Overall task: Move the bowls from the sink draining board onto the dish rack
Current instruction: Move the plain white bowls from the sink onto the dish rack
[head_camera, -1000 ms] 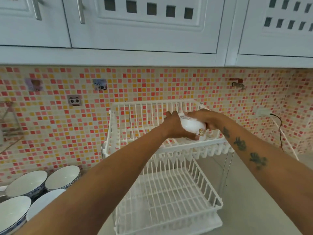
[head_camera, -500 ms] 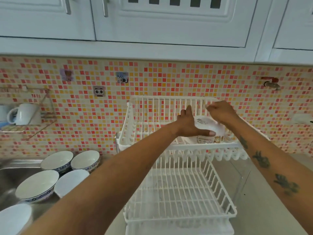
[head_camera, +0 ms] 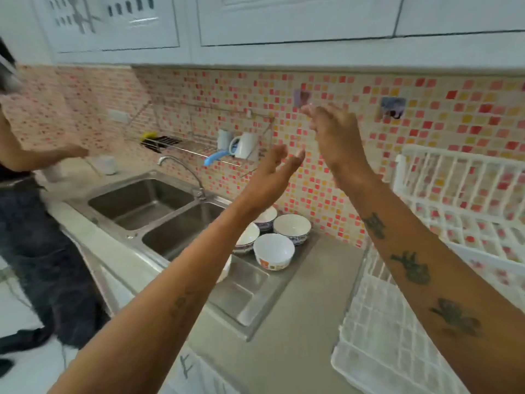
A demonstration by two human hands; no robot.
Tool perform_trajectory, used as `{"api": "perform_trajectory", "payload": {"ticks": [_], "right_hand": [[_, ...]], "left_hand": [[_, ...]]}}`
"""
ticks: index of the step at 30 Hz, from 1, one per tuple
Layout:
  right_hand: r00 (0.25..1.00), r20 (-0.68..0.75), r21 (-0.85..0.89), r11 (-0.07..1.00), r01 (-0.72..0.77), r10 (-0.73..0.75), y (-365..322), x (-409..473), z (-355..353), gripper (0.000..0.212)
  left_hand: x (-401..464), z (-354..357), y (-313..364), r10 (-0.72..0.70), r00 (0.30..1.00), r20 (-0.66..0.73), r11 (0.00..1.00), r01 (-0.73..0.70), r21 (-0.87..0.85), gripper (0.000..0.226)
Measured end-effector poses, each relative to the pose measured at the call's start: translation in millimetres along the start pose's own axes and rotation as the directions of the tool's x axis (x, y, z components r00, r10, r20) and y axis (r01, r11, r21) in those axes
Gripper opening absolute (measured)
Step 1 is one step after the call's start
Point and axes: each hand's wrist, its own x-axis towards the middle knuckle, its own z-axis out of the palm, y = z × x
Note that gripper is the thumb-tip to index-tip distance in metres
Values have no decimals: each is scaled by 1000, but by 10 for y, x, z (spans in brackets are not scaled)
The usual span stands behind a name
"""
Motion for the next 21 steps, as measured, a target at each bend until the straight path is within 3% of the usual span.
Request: {"api": "perform_trajectory", "payload": {"ticks": [2,5,11,15,19,21], "right_hand": [[991,125,59,997,-52,44,84,-19,531,36],[961,254,105,984,-142,111,246,-38,1176,35],[900,337,87,943,-321,275,781,28,1939,36],[814,366,45,865,-500,451,1404,-41,2298,27],[655,345,-120,724,-680,672,2133,-247,2541,52],[616,322,-171,684,-709,719,2419,-391,2599,53]], "left_hand": [[-76,-393,-295,-111,989,-95,994,112,3,46],[-161,-832,-647,-248,949,-195,969,248,-25,52],[-164,-1296,-1222,-342,906,-250,933,358,21,43],[-88,-1369,-1886,-424,863,-275,888,455,59,49],[-100,-1340,-2556,-541,790,-290,827,562,-9,47],[-99,-1306,-2849,-573,766,-290,806,591,-31,44]]}}
